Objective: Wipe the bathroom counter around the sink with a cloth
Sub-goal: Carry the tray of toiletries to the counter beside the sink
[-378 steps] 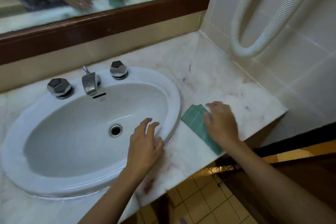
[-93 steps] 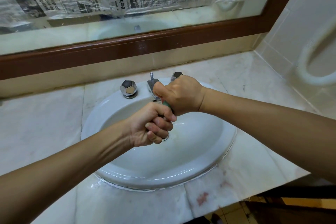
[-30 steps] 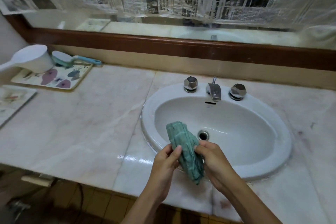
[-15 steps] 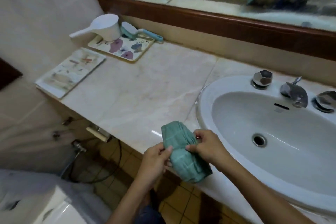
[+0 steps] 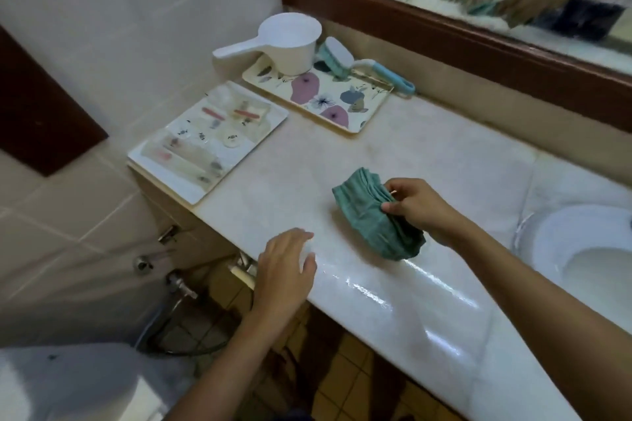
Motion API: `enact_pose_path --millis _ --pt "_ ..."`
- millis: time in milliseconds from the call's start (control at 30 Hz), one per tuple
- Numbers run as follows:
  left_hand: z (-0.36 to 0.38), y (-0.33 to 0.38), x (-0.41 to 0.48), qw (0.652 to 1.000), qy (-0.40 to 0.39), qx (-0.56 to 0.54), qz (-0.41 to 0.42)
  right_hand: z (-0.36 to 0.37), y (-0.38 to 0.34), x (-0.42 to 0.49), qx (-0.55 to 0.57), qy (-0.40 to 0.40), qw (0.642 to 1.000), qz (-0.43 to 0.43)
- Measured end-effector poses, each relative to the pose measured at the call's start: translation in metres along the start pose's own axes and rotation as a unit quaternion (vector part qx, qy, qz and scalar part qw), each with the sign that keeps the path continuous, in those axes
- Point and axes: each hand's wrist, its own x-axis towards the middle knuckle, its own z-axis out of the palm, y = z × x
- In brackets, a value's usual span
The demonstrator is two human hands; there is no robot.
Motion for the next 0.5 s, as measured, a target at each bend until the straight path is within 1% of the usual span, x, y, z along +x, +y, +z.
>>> enact_pose_path --millis 33,100,167,233,267,300,333,367,433,500 --pt "-0.004 -0.016 0.01 0.999 0.009 0.051 0.015 0.0 -0.011 0.015 -0.008 -0.013 1.0 0.003" --pt "-0.009 -0.036 0.027 0.992 -0.018 0.122 0.001 0.0 -0.028 0.043 -0.024 -0.056 0.998 0.015" --pt "-0.008 -0.05 0.035 0.989 -0.037 0.142 -0.012 0.0 -0.037 0.068 -0.024 -0.105 0.994 0.027" --pt "-0.003 -0.058 0.035 0.989 -0.028 0.145 -0.013 0.006 -0.035 0.09 -0.033 -0.119 0.992 0.031" --pt "-0.001 -0.059 0.033 0.989 -0.021 0.144 -0.012 0.012 -0.03 0.1 -0.065 -0.098 0.993 0.023" --pt "0.002 -0.06 0.031 0.99 -0.012 0.139 -0.01 0.018 -0.023 0.109 -0.125 -0.055 0.991 0.009" --pt "0.003 -0.061 0.029 0.991 -0.007 0.133 -0.012 0.027 -0.014 0.115 -0.2 0.002 0.98 -0.006" --pt "0.005 -0.061 0.029 0.992 -0.002 0.127 -0.014 0.035 -0.006 0.118 -0.271 0.066 0.96 -0.017" --pt "0.005 -0.06 0.028 0.993 0.003 0.115 -0.017 0.048 0.009 0.116 -0.353 0.16 0.921 -0.033" --pt "0.003 -0.058 0.029 0.994 0.005 0.103 -0.027 0.054 0.015 0.112 -0.39 0.211 0.893 -0.073"
